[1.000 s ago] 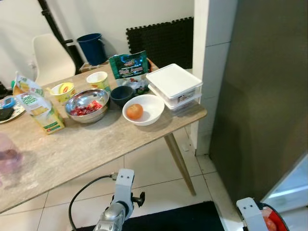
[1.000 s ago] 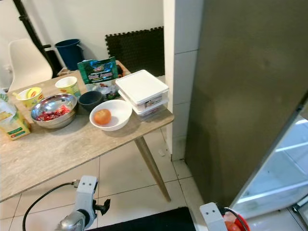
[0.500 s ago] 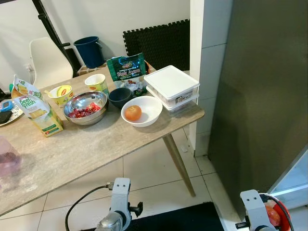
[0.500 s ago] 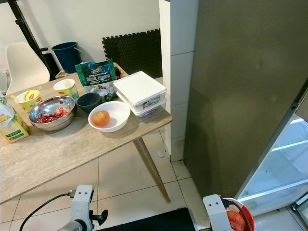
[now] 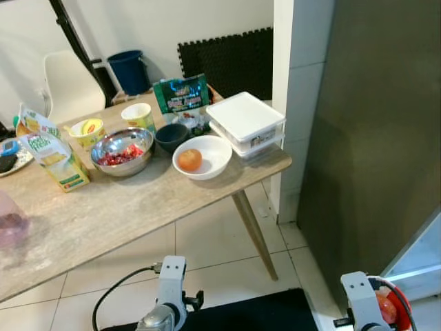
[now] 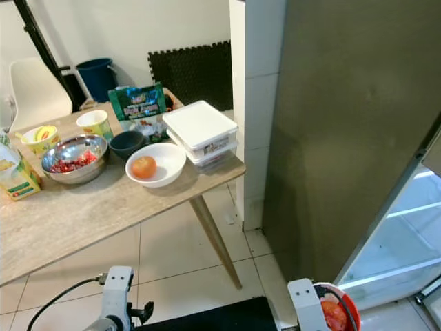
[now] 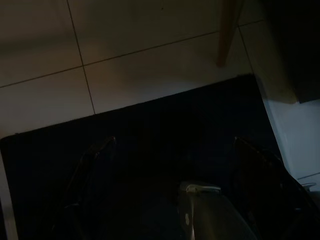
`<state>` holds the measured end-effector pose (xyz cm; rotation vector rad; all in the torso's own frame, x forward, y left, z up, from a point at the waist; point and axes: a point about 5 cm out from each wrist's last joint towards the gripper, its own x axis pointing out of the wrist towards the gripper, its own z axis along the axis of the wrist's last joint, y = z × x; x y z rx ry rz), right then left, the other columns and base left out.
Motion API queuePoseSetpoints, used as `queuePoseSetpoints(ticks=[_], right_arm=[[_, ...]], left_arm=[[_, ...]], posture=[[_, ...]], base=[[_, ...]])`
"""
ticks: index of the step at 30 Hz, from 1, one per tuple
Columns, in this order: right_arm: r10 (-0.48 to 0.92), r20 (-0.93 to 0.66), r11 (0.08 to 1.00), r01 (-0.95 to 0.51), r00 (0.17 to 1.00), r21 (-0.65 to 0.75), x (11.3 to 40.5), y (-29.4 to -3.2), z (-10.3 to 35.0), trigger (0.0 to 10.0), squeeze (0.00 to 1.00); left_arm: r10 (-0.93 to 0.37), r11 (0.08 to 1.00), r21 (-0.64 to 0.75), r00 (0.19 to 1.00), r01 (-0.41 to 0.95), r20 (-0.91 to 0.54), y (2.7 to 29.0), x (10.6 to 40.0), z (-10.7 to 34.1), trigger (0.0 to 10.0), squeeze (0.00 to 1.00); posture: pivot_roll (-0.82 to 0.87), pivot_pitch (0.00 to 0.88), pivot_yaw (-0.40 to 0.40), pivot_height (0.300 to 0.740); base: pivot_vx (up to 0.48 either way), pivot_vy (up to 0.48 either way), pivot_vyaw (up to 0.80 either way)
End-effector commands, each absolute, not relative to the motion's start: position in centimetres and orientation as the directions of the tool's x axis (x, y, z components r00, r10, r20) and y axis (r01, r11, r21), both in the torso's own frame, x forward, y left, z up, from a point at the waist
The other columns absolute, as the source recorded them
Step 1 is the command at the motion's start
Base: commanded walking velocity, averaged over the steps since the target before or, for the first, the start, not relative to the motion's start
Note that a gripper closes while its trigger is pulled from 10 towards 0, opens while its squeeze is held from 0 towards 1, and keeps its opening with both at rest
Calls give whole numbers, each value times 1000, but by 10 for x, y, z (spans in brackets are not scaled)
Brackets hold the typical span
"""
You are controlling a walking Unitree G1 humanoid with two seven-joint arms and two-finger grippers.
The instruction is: Restocking fridge
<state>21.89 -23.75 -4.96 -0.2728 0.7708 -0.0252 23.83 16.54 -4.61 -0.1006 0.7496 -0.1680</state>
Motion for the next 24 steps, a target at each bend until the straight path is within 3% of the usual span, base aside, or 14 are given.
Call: queuePoseSetpoints(ticks=[1,24], right_arm=[[-130,-680,966,-64,722,-252,217,-238,-50,10000,0],[-122,-667,967,-62,735,-246,221,-237,-48,10000,0]], left_arm=[[-182,983,-141,715,117,-674,169,239,-46,10000,0],[-181,983,-144,723,113,-667,170,240,-45,10000,0]], posture=[[-89,81,89,740],[-87,86,92,740]], base=[[0,-315,0],[0,-317,0]])
